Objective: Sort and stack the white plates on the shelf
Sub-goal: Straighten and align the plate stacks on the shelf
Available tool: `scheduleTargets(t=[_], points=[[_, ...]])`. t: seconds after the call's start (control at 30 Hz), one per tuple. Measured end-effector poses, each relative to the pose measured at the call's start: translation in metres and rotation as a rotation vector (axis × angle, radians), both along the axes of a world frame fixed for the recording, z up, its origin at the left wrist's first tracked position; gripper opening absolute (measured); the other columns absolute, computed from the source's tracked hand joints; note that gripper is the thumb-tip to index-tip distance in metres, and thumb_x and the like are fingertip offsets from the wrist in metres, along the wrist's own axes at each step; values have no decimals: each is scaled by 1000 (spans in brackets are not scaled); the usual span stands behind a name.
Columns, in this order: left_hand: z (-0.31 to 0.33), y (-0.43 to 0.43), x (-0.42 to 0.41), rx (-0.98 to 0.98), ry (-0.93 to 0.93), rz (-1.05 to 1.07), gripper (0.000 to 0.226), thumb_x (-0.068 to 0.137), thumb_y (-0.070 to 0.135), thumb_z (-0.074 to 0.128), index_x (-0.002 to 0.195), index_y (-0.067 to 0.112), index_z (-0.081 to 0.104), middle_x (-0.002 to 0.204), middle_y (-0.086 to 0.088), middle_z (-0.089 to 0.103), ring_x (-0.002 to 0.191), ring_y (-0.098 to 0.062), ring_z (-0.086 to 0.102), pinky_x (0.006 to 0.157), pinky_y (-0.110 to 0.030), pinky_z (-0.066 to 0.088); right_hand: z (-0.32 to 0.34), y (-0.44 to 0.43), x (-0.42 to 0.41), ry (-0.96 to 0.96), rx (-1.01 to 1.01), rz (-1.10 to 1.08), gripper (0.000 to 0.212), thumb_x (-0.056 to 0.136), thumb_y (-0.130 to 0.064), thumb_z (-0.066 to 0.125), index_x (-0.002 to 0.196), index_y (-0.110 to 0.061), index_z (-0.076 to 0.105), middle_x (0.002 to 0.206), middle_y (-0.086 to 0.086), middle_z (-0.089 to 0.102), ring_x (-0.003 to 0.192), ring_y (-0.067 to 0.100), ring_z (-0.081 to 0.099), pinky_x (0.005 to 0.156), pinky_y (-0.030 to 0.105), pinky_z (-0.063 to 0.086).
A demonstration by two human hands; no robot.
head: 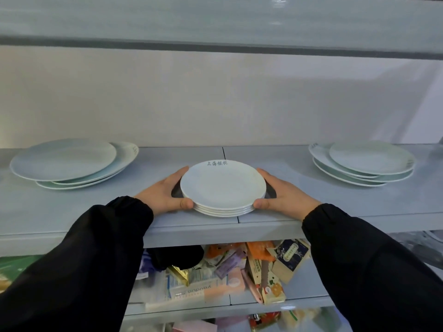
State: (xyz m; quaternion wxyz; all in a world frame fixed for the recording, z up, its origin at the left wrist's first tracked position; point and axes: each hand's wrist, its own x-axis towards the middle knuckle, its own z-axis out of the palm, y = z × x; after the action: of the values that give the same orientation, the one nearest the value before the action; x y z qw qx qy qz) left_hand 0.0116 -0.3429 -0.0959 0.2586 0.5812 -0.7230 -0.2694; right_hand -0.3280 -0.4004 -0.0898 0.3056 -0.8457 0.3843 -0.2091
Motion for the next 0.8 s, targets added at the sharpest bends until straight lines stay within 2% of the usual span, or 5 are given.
scheduleTargets(t=[0.2, 0.37, 0.47, 0.57, 0.8], points=[[-6, -6, 3, -14, -11, 20, 122, 48, 85, 69, 151, 42, 18, 155, 18, 26, 141, -3, 27, 118, -39, 24, -1, -2, -2, -43, 16, -7, 95, 66, -70, 73, 148, -45, 32, 144, -28, 45, 132, 1, 43, 102, 23, 36], [-4, -2, -2, -34, 56, -17, 95, 50, 80, 74, 132, 62, 30, 140, 35, 35, 137, 1, 33, 116, -35, 26, 1, 0, -1, -29, 13, -23, 85, 65, -67, 77, 138, -54, 36, 131, -44, 46, 121, -17, 44, 94, 11, 38], [-10, -7, 1, -70, -24, -23, 103, 56, 83, 68, 144, 51, 26, 153, 20, 31, 145, -4, 19, 120, -42, 14, 0, -2, -3, -28, 9, -45, 87, 64, -70, 77, 139, -45, 41, 133, -29, 53, 125, -4, 49, 101, 24, 42], [-7, -6, -1, -98, -111, 24, 108, 53, 89, 58, 146, 47, 25, 154, 16, 32, 147, -6, 11, 120, -37, 3, -1, -3, -5, -14, 1, -49, 88, 64, -71, 77, 140, -43, 41, 133, -24, 55, 126, 2, 50, 105, 34, 43], [-6, -5, -2, -93, -182, 27, 110, 50, 90, 58, 146, 50, 20, 157, 8, 29, 147, -5, 3, 119, -40, -2, -3, -6, -6, 4, -14, -56, 93, 61, -68, 83, 141, -48, 39, 135, -27, 54, 127, 1, 49, 103, 30, 42]])
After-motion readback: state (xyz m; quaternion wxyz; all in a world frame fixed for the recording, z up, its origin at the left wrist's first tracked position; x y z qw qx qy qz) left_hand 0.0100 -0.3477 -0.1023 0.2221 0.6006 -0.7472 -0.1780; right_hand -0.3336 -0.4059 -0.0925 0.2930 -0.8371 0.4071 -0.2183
